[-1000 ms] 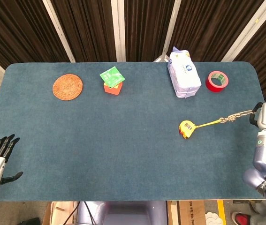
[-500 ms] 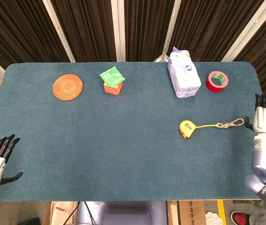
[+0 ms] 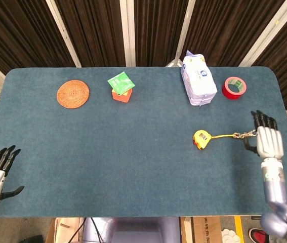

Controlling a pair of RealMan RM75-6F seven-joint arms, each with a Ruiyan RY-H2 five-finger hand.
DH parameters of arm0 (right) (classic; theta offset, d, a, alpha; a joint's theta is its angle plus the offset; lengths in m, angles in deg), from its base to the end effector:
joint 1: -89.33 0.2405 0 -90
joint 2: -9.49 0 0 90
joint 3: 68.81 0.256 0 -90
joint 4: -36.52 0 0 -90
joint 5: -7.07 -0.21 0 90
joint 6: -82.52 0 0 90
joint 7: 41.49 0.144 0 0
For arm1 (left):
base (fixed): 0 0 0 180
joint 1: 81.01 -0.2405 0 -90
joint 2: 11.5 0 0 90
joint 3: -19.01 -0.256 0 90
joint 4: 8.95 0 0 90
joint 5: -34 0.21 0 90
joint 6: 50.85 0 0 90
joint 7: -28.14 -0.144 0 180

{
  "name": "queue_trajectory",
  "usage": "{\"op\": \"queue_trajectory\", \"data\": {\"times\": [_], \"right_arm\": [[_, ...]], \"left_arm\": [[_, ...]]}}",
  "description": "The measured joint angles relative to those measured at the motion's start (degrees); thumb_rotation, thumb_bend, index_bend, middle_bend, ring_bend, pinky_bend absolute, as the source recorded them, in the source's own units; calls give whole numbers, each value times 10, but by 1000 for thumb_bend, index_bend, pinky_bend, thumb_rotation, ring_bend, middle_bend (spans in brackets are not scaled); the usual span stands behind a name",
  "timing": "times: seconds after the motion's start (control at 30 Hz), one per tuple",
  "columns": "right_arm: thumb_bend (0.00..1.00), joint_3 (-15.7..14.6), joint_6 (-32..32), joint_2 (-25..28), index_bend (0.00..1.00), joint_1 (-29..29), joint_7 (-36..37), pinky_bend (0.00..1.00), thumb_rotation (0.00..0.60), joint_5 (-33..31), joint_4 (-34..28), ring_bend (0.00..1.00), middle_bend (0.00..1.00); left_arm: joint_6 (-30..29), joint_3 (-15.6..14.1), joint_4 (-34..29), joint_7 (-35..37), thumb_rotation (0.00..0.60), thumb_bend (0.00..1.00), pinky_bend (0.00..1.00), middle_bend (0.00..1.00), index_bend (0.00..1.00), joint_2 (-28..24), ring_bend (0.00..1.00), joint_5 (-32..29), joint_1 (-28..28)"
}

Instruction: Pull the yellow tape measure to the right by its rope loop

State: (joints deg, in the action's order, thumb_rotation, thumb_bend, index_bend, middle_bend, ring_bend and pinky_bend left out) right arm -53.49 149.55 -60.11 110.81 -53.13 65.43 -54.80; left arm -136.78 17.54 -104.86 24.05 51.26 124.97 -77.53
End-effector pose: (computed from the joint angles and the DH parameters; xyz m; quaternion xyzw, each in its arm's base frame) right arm -0.2869 -0.3059 0.1378 0.5475 -0.4494 0.3573 0.6088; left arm -0.2982 0.1563 0.1484 -0.6333 -0.3826 -0.3700 0.5618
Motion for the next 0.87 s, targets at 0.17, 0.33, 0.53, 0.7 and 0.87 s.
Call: {"op": "queue_trajectory", "data": {"times": [0.17, 0.33, 0.53, 0.7, 0.87], "right_arm": [[349, -63, 58, 33, 0, -55, 25, 0, 600, 115, -86, 0, 0], [341, -123, 119, 51, 0, -105, 34, 0, 600, 217, -113, 0, 0], [341, -155, 209, 48, 0, -152, 46, 0, 600, 303, -69, 0, 0], [341, -159, 226, 36, 0, -168, 61, 0, 600, 323, -36, 0, 0], [341, -160, 221, 28, 0, -168, 58, 0, 600, 331, -23, 0, 0]], "left_arm": [[-4, 0, 2, -3, 600, 0, 0, 0, 0, 0, 0, 1, -2], [-8, 1, 4, -7, 600, 0, 0, 0, 0, 1, 0, 2, -4], [-12, 0, 5, -9, 600, 0, 0, 0, 0, 2, 0, 6, -6], [-13, 2, 7, -9, 600, 0, 0, 0, 0, 4, 0, 4, -6], [-13, 2, 7, -10, 600, 0, 0, 0, 0, 4, 0, 6, -6]]}}
